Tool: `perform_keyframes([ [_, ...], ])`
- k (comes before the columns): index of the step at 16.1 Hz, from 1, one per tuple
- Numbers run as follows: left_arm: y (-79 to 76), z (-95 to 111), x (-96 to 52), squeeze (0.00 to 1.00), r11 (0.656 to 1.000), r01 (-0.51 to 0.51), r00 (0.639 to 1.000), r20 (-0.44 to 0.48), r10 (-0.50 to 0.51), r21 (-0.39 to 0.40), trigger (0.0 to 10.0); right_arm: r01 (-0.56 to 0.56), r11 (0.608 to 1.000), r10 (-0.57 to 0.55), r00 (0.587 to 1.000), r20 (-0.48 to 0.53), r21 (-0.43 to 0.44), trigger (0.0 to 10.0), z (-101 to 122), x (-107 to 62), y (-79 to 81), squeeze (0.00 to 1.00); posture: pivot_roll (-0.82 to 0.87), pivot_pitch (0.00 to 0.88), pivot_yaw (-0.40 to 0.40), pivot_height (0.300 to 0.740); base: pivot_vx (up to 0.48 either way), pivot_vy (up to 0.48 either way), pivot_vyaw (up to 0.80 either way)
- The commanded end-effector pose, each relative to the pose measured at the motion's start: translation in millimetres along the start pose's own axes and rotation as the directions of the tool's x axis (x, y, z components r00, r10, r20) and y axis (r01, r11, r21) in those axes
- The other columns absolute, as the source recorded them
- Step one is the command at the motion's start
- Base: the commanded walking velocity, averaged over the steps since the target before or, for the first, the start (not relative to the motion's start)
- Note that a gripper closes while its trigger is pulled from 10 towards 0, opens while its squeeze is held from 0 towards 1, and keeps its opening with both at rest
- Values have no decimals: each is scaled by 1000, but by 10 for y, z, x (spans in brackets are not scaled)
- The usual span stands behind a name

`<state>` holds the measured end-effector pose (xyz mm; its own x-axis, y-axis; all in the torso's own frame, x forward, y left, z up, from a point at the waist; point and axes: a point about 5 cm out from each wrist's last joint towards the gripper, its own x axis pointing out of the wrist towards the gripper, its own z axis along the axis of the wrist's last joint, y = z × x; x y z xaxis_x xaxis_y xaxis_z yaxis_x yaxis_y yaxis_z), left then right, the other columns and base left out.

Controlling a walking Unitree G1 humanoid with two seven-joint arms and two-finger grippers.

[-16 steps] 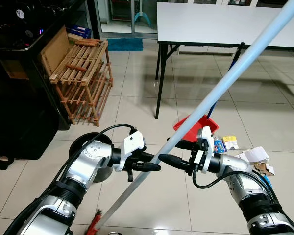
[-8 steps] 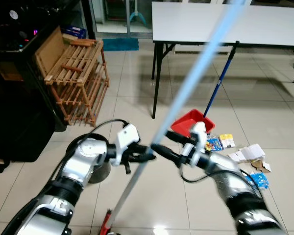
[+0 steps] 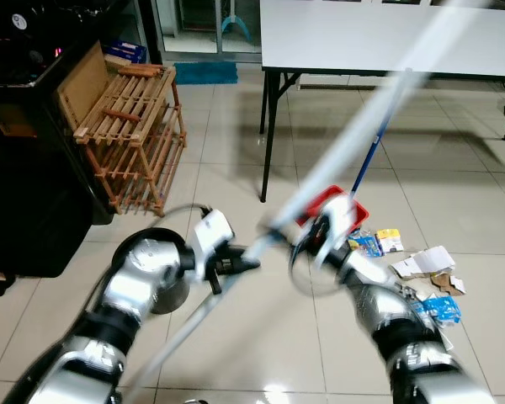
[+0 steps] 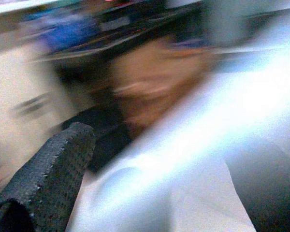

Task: Sweep floor

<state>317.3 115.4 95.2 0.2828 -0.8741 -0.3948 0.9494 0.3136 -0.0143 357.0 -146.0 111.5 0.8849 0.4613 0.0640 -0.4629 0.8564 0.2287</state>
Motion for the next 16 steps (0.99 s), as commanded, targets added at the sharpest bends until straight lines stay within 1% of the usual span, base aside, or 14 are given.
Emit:
perform_keyframes([
  [1,-97,232,50,0,982,138,988,52,-146,129,10000,245,969,-242,967,-76,35,10000,-159,-270,-353,0,16,144,-9,740,0,0,0],
  [4,-95,225,41,0,983,133,989,50,-141,124,10000,254,967,-251,965,-70,34,10000,-160,-293,-377,0,18,148,-11,740,0,0,0],
  [9,-98,221,42,0,983,133,989,49,-139,124,10000,289,957,-287,956,-60,30,10000,-149,-283,-396,0,16,147,-12,740,0,0,0],
  [11,-80,216,40,0,986,112,992,51,-119,122,10000,300,953,-298,953,-61,30,10000,-168,-296,-399,0,17,146,-11,740,0,0,0],
  [12,-64,214,42,0,988,93,994,54,-100,121,10000,304,952,-302,951,-60,31,10000,-174,-300,-399,0,15,145,-10,740,0,0,0],
  [14,-1,228,53,0,992,11,997,75,-20,126,10000,336,941,-334,941,-52,34,10000,-175,-314,-420,0,12,143,-6,740,0,0,0],
  [16,84,256,60,0,989,-87,993,95,75,123,10000,402,915,-401,915,-53,21,10000,-168,-363,-498,0,13,140,-7,740,0,0,0],
])
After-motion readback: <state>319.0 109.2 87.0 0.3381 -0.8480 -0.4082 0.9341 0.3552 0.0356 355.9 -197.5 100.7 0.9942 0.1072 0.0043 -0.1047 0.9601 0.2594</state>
